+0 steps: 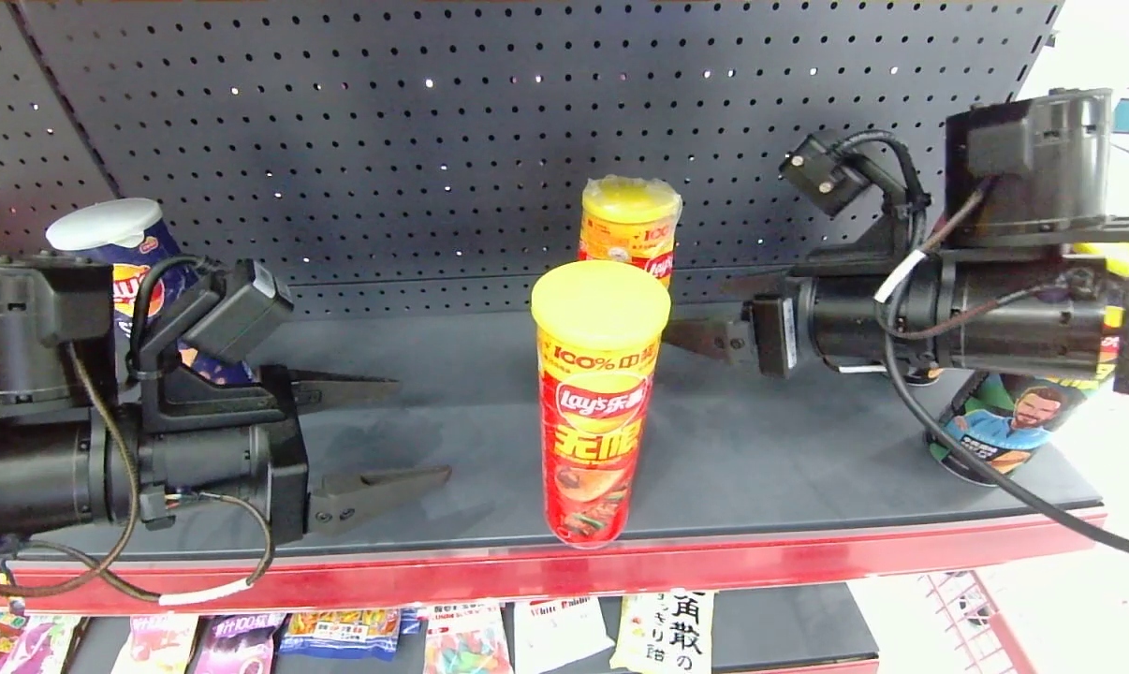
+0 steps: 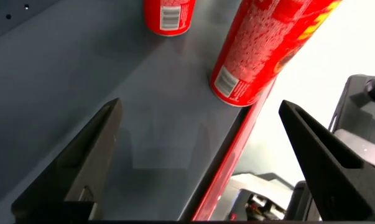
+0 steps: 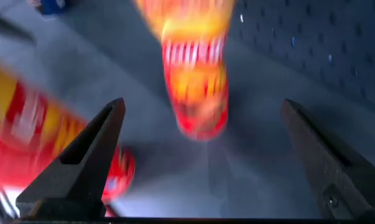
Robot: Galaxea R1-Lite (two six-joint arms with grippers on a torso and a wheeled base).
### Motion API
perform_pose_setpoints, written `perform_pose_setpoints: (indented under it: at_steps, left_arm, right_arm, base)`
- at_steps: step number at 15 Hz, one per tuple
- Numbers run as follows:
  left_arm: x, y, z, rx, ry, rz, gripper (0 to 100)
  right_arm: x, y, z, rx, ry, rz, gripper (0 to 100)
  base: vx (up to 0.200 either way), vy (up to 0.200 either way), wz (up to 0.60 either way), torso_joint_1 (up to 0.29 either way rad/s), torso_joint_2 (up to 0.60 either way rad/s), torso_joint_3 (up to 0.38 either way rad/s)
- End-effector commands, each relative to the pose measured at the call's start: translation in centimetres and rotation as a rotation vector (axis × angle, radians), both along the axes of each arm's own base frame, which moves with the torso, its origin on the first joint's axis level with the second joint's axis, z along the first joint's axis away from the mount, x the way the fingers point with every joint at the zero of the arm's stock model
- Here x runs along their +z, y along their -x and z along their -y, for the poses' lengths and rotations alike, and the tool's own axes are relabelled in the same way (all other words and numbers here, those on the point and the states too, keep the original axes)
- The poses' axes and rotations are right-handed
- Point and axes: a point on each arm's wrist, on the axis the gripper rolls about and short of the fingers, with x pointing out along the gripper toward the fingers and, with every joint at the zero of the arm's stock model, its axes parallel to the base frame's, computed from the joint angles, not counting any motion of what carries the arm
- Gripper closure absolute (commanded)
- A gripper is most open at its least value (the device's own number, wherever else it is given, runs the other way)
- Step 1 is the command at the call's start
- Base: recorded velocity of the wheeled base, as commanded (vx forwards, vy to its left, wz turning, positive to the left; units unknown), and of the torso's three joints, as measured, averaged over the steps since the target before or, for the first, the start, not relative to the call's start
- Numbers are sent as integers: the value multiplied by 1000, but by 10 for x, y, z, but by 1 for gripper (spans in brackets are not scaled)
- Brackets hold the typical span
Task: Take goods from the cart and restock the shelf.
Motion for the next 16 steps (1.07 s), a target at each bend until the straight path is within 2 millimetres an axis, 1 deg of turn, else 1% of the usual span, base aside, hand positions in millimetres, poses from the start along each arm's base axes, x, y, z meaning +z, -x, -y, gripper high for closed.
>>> perform_pose_setpoints:
  at_steps: [1, 2, 3, 4, 6, 7, 10, 13, 14, 16]
  left_arm:
    - [-7, -5, 5, -14, -17, -20, 0]
    - [-13, -11, 6, -9, -47, -17, 0]
    - [-15, -12, 7, -9, -61, -12, 0]
    - [-20, -16, 9, -20, -83, -10, 0]
    - [-24, -17, 14, -35, -94, -19, 0]
    - [-26, -17, 19, -44, -102, -25, 0]
    - [-31, -20, 30, -62, -120, -35, 0]
    - [-34, -29, 33, -31, -141, -40, 0]
    - [-34, -33, 38, -34, -147, -38, 0]
    - [-33, -36, 41, -37, -145, -34, 0]
  right_arm:
    - [4, 32, 20, -4, -8, 16, 0]
    - [0, 46, 28, 1, -6, 14, 0]
    - [0, 52, 31, 2, -8, 16, 0]
    - [-2, 68, 41, 6, -11, 22, 0]
    - [-2, 89, 54, 10, -26, 44, 0]
    - [-2, 103, 63, 15, -35, 60, 0]
    - [0, 129, 79, 10, -65, 108, 0]
    - [5, 138, 86, 4, -86, 142, 0]
    - [6, 137, 89, -29, -88, 145, 0]
    - [6, 136, 91, -47, -95, 138, 0]
  base:
    - [0, 0, 0, 0, 0, 0]
    - [0, 0, 0, 0, 0, 0]
    - [0, 0, 0, 0, 0, 0]
    - [0, 0, 0, 0, 0, 0]
    - [0, 0, 0, 0, 0, 0]
    - [0, 0, 0, 0, 0, 0]
    - [0, 0, 0, 0, 0, 0]
    - [0, 0, 0, 0, 0, 0]
    - [0, 0, 0, 0, 0, 0]
    - [0, 0, 0, 0, 0, 0]
